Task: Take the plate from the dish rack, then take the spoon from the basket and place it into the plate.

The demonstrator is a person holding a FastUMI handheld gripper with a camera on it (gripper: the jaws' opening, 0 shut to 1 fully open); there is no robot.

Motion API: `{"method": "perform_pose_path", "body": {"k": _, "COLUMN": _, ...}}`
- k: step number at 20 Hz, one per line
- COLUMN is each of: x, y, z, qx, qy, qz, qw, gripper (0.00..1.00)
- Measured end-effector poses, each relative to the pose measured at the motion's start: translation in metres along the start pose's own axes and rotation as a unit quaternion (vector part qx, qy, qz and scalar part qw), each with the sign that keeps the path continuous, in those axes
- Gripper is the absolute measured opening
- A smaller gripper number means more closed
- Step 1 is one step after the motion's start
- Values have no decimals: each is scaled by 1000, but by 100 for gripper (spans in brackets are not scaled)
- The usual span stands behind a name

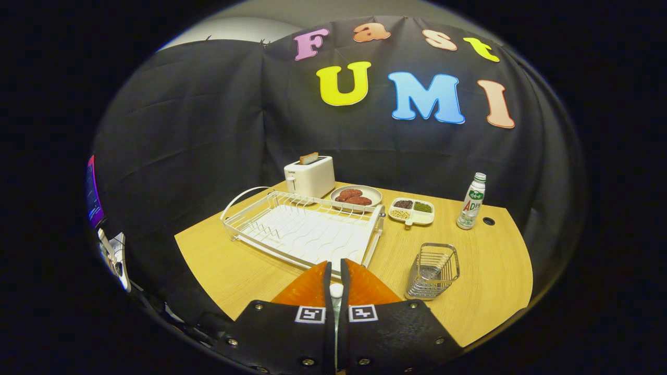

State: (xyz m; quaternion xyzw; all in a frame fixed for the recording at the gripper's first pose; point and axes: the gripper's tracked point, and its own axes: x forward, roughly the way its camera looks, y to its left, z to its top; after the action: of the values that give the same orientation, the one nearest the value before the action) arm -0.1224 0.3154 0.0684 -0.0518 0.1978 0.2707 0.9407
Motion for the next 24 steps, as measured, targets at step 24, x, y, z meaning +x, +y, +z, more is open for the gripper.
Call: {"method": "perform_pose_path", "body": {"k": 24, "x": -165, "y": -175, "z": 179, "qx": 37, "qy": -218, "qz": -254, "qw": 942, "gripper": 28}}
